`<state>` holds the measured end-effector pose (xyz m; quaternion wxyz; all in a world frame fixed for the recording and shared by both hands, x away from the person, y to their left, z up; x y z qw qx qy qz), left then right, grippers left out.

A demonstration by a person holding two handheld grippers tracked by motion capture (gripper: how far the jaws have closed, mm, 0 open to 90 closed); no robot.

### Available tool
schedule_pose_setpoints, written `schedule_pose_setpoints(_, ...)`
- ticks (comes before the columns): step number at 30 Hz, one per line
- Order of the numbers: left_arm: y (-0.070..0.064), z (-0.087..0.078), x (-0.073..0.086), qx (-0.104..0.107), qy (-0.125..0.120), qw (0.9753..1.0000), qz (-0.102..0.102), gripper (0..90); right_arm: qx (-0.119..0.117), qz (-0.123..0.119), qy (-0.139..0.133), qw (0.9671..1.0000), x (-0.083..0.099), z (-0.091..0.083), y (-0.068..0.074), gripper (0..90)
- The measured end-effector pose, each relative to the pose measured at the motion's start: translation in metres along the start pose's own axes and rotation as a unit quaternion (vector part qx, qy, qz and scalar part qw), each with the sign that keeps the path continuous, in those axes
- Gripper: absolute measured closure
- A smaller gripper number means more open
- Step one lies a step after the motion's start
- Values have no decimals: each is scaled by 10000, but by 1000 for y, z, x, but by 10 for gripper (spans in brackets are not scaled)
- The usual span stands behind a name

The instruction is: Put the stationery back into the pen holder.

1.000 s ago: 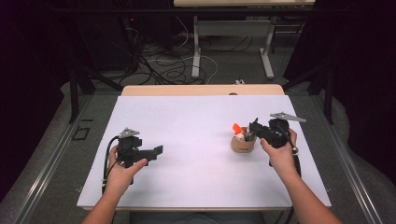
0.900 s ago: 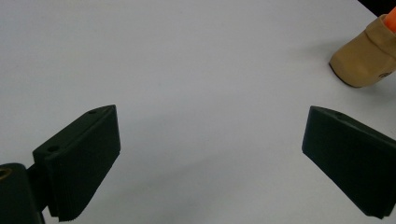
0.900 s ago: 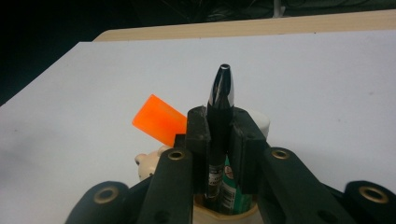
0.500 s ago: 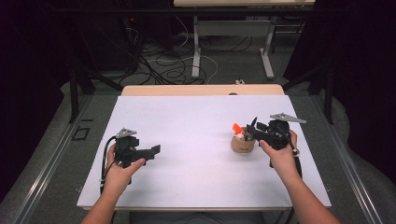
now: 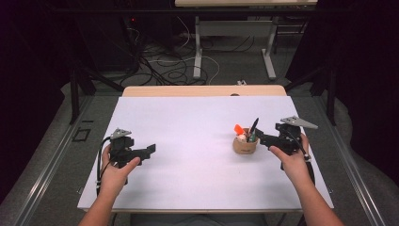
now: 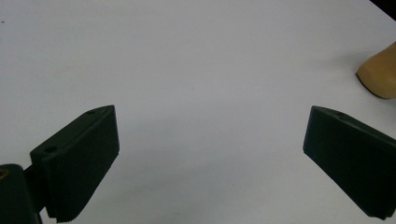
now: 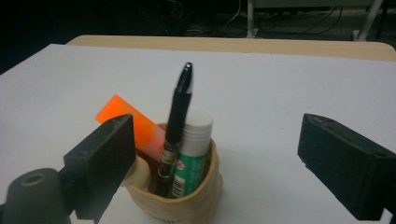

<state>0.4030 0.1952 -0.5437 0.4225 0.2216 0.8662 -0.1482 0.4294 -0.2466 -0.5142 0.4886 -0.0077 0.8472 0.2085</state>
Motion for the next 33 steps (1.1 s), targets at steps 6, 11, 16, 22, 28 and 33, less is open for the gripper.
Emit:
schedule_pose_setpoints(6, 8, -1, 3, -88, -14, 9999, 136, 6, 177, 128, 23, 9998, 3, -2, -22, 0)
schedule_pose_setpoints(11, 18, 0, 8, -227, 7, 9996, 186, 4, 240, 95, 87, 9996, 8, -2, -34, 0)
schedule_pose_setpoints(16, 25, -1, 11, -264, -57, 9995, 186, 4, 281, -75, 201, 9994, 16, 1, -42, 0)
schedule_pose_setpoints(22, 33, 0, 17, -319, 52, 9993, 171, 4, 343, -82, 329, 9988, 24, 5, -49, 0)
schedule_pose_setpoints(28, 37, 1, 20, -374, 84, 9992, 146, 4, 337, -62, 391, 9986, 28, 8, -50, 0)
schedule_pose_setpoints(33, 40, 1, 20, -429, 38, 9990, 124, 4, 370, -115, 440, 9983, 30, 9, -52, 0)
Point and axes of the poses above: each handheld gripper's, and its own axes: z roughly forward along the jaws, x roughly out of its underside, y roughly to its left, the point moved 8 cm from there along z, roughly forward along the jaws, and after that the axes turned 12 degrees about z, right-handed, at the moved point
